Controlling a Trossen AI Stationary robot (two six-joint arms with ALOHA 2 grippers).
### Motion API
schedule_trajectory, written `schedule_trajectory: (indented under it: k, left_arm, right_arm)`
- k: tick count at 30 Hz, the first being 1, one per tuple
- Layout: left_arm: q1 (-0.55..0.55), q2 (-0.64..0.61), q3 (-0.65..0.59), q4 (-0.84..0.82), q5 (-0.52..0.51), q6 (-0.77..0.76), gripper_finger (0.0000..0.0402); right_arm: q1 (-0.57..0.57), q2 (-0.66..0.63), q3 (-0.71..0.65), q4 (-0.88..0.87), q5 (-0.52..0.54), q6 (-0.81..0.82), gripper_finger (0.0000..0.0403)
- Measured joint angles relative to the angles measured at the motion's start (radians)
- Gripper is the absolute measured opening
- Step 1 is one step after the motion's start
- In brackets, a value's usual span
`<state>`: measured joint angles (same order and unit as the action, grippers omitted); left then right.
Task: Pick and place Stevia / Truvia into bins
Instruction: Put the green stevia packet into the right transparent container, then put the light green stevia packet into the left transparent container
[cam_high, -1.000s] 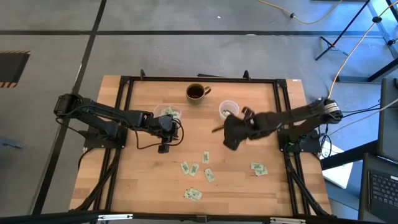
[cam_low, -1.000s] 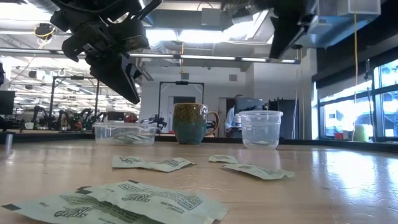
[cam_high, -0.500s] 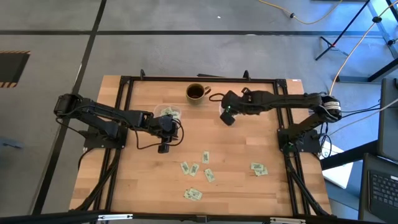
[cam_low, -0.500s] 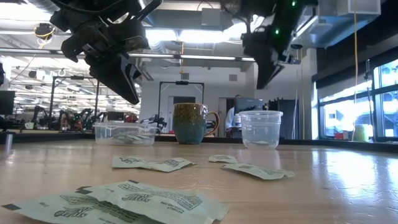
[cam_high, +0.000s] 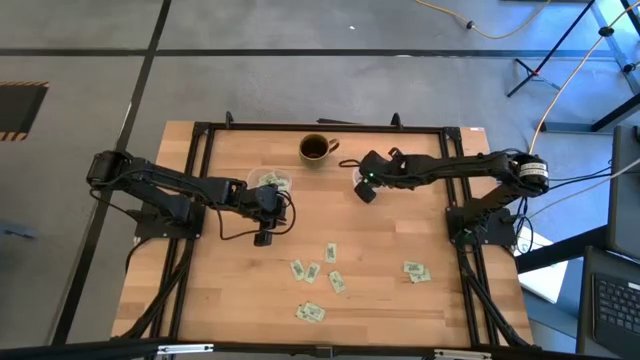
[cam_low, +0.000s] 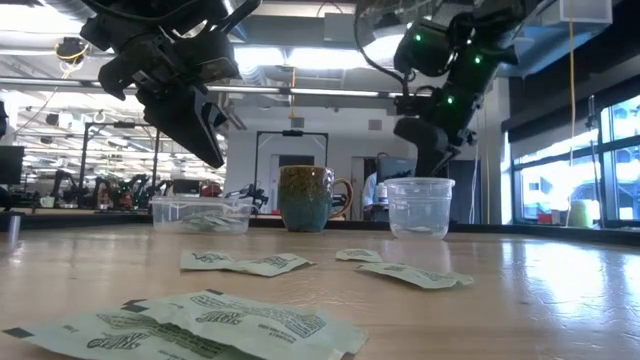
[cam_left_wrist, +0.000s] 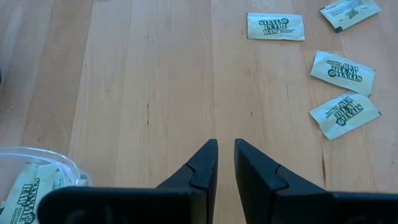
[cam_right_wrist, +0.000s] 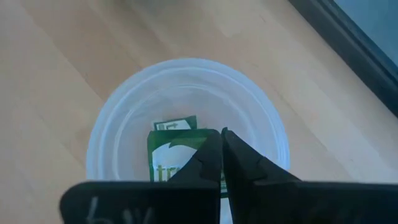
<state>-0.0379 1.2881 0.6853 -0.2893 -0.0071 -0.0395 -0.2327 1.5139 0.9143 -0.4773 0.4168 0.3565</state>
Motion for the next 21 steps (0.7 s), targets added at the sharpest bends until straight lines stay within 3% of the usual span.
schedule_trajectory:
  k: [7, 13, 21]
  left_arm:
    - [0.000, 0.000, 0.000, 0.000, 0.000, 0.000, 0.0048]
    - [0.000, 0.000, 0.000, 0.000, 0.000, -0.001, 0.0051]
    - [0.000, 0.000, 0.000, 0.000, 0.000, -0.016, 0.0048]
  right_arm:
    - [0.001, 0.000, -0.012, 0.006, 0.000, 0.000, 0.0021]
    - [0.000, -0.002, -0.004, -0.019, 0.000, 0.001, 0.0081]
    - [0.062, -0.005, 0.212, -0.467, -0.039, 0.098, 0.0116]
